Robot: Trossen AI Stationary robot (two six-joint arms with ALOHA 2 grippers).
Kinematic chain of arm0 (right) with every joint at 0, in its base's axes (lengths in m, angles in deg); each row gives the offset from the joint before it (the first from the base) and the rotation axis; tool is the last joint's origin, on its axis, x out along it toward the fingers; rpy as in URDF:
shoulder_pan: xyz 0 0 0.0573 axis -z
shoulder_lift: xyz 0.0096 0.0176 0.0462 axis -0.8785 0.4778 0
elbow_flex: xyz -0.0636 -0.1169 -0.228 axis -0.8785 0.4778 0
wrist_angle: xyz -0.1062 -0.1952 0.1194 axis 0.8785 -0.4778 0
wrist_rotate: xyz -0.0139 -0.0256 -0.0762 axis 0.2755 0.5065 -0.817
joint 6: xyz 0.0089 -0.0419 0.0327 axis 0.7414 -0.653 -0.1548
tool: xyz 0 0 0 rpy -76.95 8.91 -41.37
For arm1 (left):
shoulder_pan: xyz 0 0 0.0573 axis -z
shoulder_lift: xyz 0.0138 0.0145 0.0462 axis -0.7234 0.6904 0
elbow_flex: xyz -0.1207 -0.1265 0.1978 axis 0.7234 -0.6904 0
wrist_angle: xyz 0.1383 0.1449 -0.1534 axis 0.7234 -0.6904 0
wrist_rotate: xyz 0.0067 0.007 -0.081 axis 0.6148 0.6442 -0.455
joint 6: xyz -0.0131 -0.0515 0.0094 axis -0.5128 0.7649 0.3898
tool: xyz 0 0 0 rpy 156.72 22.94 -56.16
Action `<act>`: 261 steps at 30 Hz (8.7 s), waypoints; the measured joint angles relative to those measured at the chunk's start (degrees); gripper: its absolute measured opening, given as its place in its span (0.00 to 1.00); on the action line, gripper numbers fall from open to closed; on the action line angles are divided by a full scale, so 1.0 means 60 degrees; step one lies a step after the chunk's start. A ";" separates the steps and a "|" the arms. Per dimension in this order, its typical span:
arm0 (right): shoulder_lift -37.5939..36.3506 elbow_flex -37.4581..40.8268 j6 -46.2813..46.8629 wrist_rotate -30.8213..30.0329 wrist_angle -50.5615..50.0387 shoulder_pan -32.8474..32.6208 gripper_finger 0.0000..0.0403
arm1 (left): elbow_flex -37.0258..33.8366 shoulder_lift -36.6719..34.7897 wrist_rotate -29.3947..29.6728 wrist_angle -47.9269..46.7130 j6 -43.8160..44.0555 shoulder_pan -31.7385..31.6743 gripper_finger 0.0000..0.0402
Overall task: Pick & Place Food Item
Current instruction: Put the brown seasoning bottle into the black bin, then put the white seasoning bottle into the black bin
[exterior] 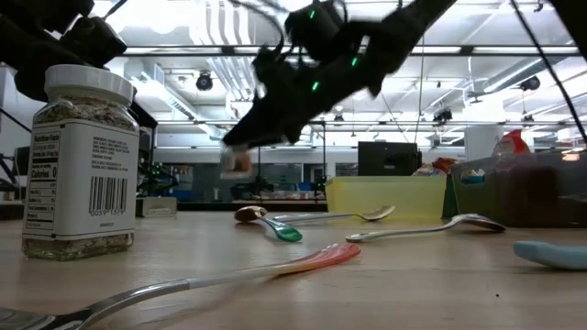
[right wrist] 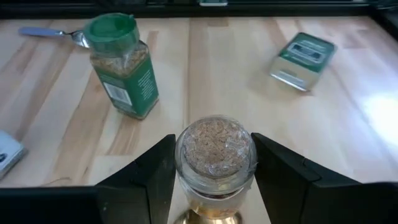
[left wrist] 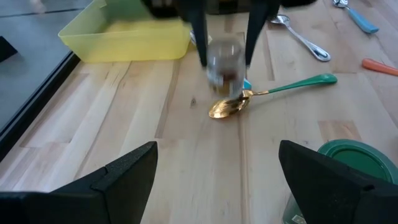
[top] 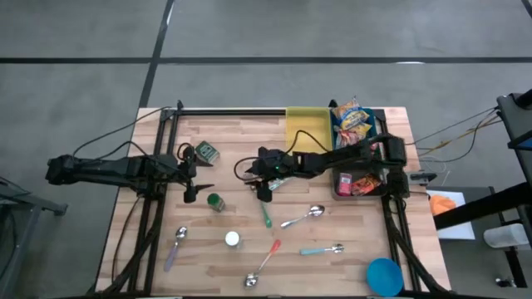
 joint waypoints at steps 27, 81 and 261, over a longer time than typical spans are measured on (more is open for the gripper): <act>-0.7003 0.4505 0.7323 -0.9047 -0.5325 -0.3055 0.46 | 0.0000 0.0000 0.0000 -0.0036 0.0000 0.0001 0.85; -0.6662 0.4686 1.8727 -0.8494 -1.5094 -0.5051 0.46 | 0.0000 0.0000 0.0000 -0.0069 0.0000 0.0001 0.85; 0.1388 -0.0603 0.0440 -0.0246 0.3506 -0.3156 0.77 | 0.0001 -0.0004 0.0000 -0.0225 0.0000 0.0001 0.85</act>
